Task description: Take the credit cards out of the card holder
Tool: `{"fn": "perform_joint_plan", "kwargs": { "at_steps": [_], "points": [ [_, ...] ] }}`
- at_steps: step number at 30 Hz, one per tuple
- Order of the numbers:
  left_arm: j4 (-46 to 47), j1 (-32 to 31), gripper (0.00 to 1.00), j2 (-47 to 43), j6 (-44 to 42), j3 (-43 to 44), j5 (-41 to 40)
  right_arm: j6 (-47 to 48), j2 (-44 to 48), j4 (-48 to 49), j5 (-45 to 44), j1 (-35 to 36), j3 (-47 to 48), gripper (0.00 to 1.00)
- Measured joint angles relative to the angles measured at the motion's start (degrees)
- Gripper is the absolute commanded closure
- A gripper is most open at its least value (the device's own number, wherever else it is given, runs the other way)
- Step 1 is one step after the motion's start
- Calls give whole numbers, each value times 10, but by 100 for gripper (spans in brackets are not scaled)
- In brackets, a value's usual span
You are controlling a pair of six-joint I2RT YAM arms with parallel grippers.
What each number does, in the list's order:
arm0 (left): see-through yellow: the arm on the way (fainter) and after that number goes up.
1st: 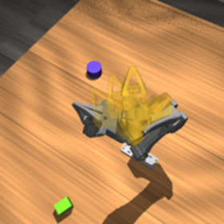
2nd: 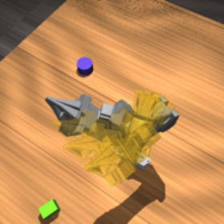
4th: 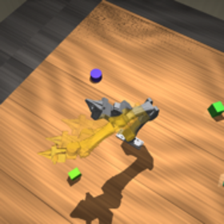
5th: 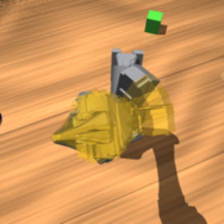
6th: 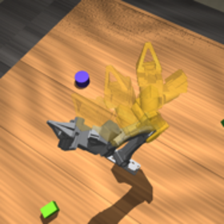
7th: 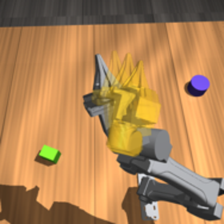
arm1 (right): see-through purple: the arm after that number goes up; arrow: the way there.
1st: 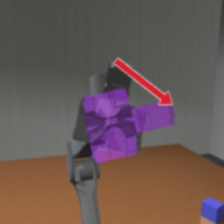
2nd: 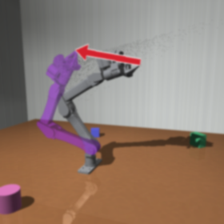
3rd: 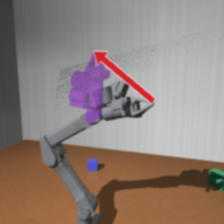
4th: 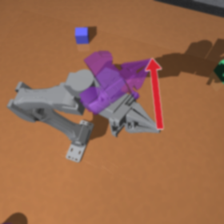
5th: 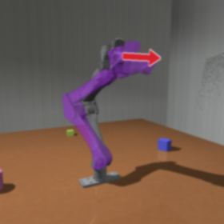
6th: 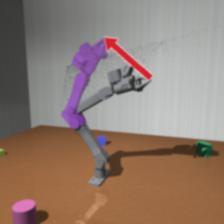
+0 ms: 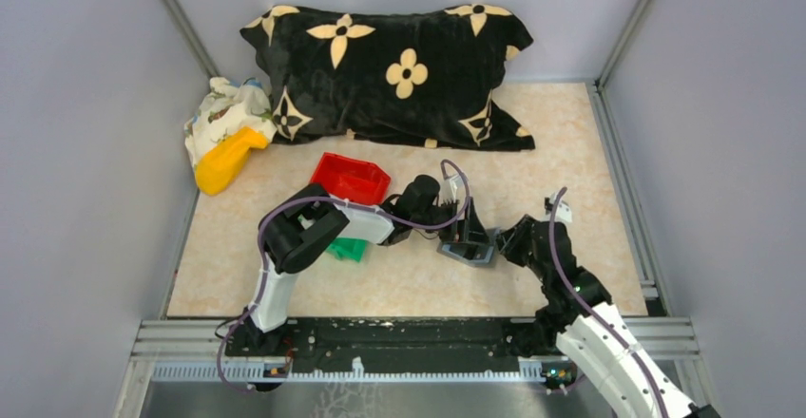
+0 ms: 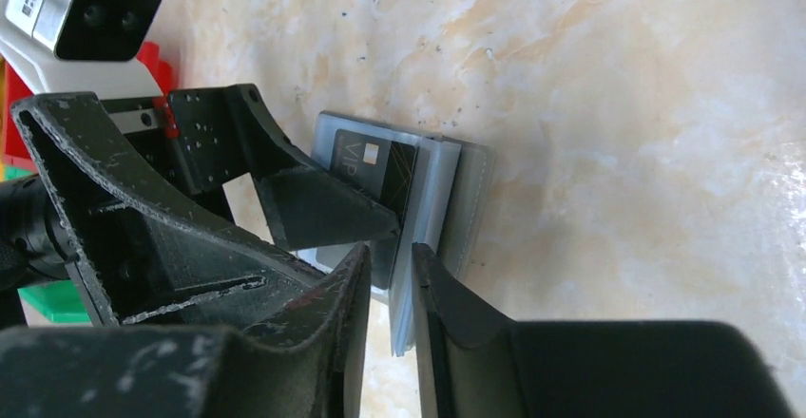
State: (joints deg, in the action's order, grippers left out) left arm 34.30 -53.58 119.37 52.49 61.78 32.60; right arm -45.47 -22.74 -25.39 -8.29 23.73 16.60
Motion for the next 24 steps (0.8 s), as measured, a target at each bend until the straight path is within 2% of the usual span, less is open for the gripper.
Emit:
{"fn": "perform_joint_plan", "kwargs": {
  "at_steps": [2,3,4,12,24],
  "points": [
    [0,0,8,0,0,0,0,1,-10,9,11,1,0,88],
    [0,1,8,0,0,0,0,2,-10,10,13,1,0,98],
    [0,1,9,0,1,0,0,5,-8,10,14,1,0,100],
    [10,6,13,8,20,1,1,11,-11,30,38,1,2,100],
    [37,14,12,-22,32,-38,-15,9,-27,59,66,1,2,100]
  ]
}}
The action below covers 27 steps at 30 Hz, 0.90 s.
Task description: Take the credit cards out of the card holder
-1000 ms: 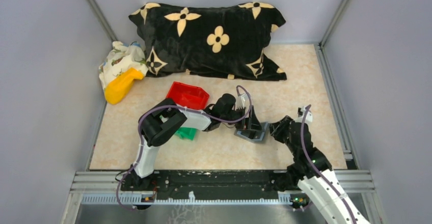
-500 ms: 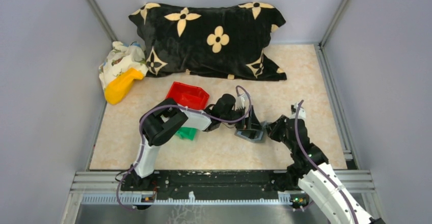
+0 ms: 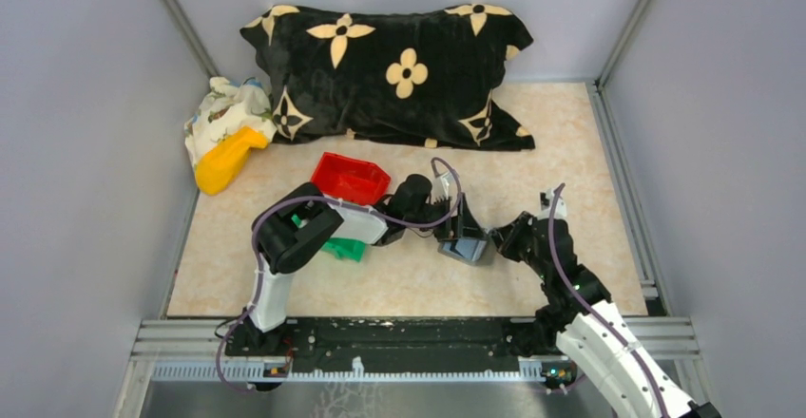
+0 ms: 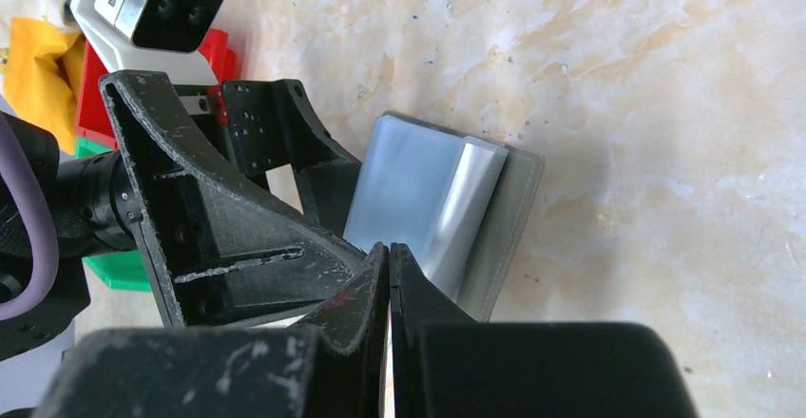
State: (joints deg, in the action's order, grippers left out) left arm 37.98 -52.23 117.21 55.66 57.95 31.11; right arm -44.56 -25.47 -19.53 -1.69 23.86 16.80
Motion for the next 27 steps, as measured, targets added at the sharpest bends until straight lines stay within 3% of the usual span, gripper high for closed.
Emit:
{"fn": "perform_joint_plan", "kwargs": {
  "at_steps": [13,27],
  "points": [
    [-16,-16,12,12,5,34,7,-5,6,15,-21,0,0,100],
    [-37,-20,12,42,8,70,9,-37,50,-35,-54,0,-3,100]
  ]
}}
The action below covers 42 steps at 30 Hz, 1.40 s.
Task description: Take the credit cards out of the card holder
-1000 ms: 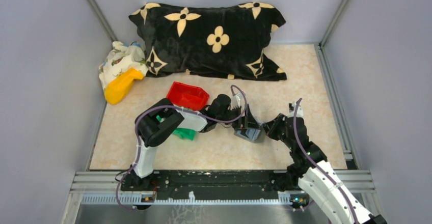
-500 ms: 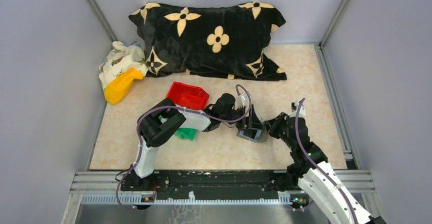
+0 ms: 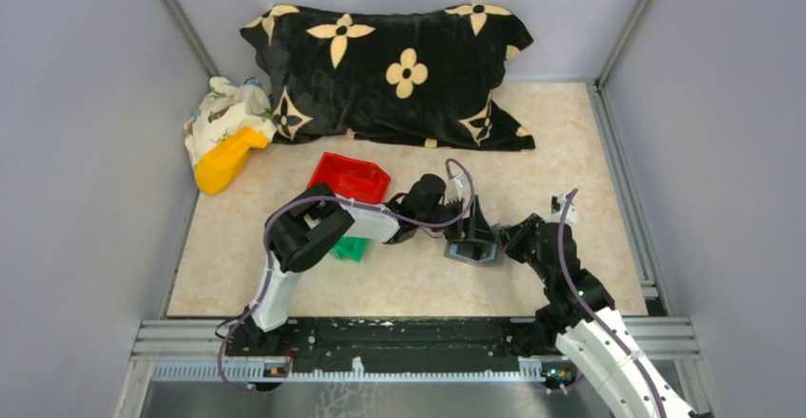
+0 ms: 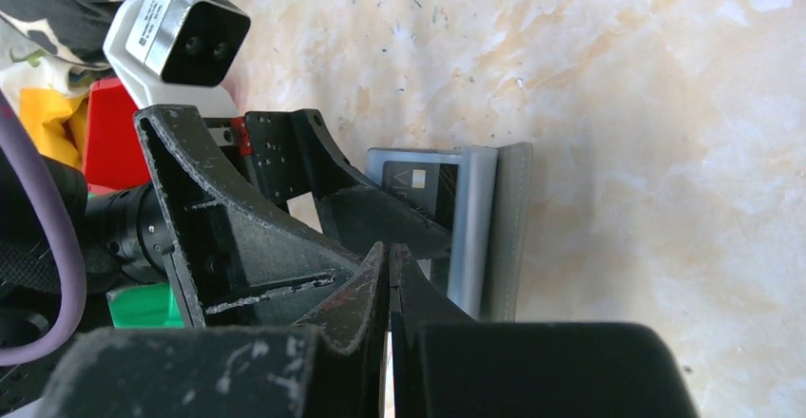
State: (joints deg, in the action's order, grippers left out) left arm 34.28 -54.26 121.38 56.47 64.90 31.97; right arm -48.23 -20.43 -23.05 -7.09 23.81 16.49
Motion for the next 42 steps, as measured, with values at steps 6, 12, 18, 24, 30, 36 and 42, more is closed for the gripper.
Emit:
{"fn": "perform_joint_plan", "kwargs": {
  "at_steps": [6,12,18,24,30,36,42],
  "points": [
    [-3,0,12,11,-1,3,-6,-21,-27,-3,-6,-6,0,100],
    [7,0,12,16,-2,8,-9,-32,5,-53,-25,-9,8,69],
    [17,0,12,16,-1,8,-9,-30,-4,-112,-47,-8,38,60],
    [18,0,12,16,-1,7,-9,-35,-11,-130,-57,-8,38,66],
    [18,0,12,16,-1,7,-9,-33,-61,-102,-47,-8,18,74],
    [18,0,12,16,-1,7,-9,-33,-92,-68,-30,-8,-14,97],
    [18,0,12,12,-1,4,-9,-35,-95,-33,-23,-8,-33,100]
  ]
}}
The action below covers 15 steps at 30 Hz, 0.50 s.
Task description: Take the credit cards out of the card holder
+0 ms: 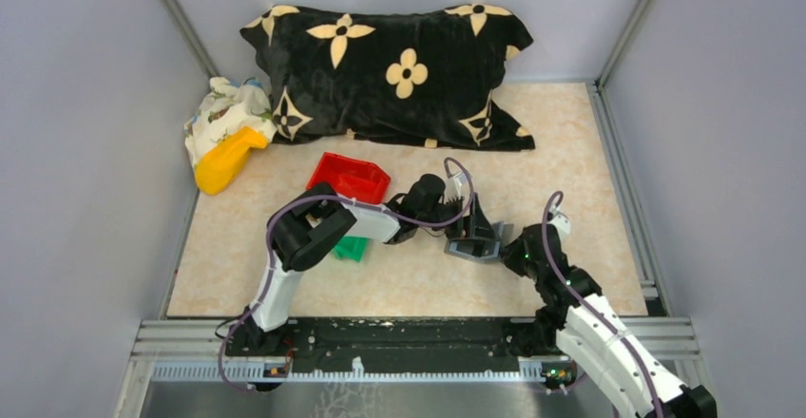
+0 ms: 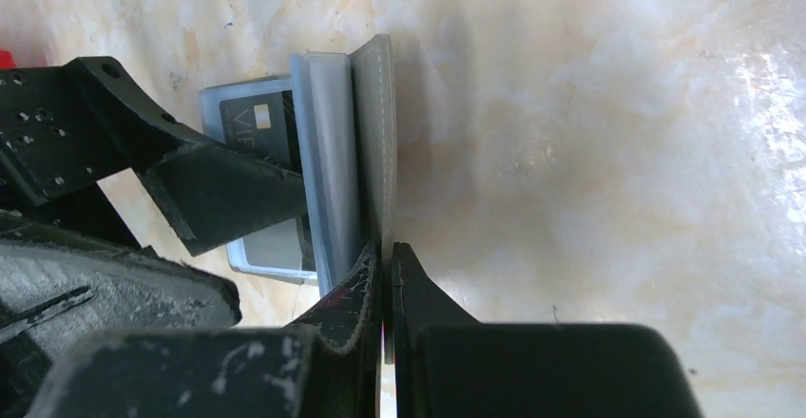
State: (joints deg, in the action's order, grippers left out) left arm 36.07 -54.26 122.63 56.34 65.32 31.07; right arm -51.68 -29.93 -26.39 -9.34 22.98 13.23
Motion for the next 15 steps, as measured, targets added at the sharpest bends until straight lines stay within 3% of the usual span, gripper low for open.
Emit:
{"fn": "perform_joint_plan", "kwargs": {
  "at_steps": [6,15],
  "points": [
    [-2,0,12,-17,0,-7,0,2,-25,58,10,0,-21,100],
    [-11,0,12,-47,-10,-7,-1,20,-142,195,63,0,-35,100]
  ]
}}
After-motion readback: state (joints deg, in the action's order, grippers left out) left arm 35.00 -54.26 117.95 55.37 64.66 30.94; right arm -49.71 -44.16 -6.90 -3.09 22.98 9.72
